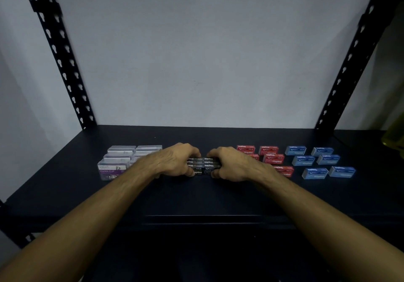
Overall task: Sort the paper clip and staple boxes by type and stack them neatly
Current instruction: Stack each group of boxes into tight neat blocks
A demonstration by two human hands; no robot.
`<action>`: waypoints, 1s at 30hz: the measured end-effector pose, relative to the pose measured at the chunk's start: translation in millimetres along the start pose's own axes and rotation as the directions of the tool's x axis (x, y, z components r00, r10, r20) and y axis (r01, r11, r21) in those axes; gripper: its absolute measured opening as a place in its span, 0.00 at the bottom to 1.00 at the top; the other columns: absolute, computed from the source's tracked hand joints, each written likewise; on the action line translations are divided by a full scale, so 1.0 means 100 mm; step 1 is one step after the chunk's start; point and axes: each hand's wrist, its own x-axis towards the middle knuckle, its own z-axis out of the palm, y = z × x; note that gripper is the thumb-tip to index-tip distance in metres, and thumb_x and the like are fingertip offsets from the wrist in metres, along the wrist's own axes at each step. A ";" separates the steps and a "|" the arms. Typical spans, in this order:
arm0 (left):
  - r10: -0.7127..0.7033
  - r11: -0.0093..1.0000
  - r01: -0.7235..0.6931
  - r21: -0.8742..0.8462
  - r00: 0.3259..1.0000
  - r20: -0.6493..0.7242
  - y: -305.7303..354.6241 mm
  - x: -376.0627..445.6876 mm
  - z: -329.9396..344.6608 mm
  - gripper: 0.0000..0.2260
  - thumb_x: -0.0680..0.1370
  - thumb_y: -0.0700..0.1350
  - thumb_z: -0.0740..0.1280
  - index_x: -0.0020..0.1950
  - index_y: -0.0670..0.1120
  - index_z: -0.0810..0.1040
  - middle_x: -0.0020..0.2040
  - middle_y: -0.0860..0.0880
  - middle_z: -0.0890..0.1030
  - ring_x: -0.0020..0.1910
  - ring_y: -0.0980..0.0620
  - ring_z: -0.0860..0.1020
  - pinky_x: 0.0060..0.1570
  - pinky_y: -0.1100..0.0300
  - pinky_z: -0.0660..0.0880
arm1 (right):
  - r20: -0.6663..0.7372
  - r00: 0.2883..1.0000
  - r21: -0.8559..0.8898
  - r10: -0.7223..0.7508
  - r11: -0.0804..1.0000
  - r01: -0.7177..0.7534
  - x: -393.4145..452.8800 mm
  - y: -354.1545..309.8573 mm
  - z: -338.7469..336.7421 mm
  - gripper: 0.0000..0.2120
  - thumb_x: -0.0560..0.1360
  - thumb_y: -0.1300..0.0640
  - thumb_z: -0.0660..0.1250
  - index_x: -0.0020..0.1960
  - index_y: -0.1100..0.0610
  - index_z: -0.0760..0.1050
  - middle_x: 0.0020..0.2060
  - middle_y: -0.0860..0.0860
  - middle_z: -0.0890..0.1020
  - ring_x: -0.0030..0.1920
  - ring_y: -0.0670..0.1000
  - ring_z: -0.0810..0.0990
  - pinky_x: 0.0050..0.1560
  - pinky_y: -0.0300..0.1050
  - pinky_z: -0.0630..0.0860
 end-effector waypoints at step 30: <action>0.227 0.972 -0.235 -0.020 0.955 -0.193 1.17 0.47 0.36 0.17 0.76 0.50 0.70 0.64 0.50 0.77 0.60 0.50 0.80 0.58 0.51 0.78 0.59 0.52 0.76 | -0.192 0.960 -0.250 0.206 0.935 -0.251 -1.08 1.00 -0.37 0.10 0.76 0.54 0.68 0.56 0.50 0.74 0.50 0.44 0.70 0.48 0.46 0.74 0.51 0.46 0.76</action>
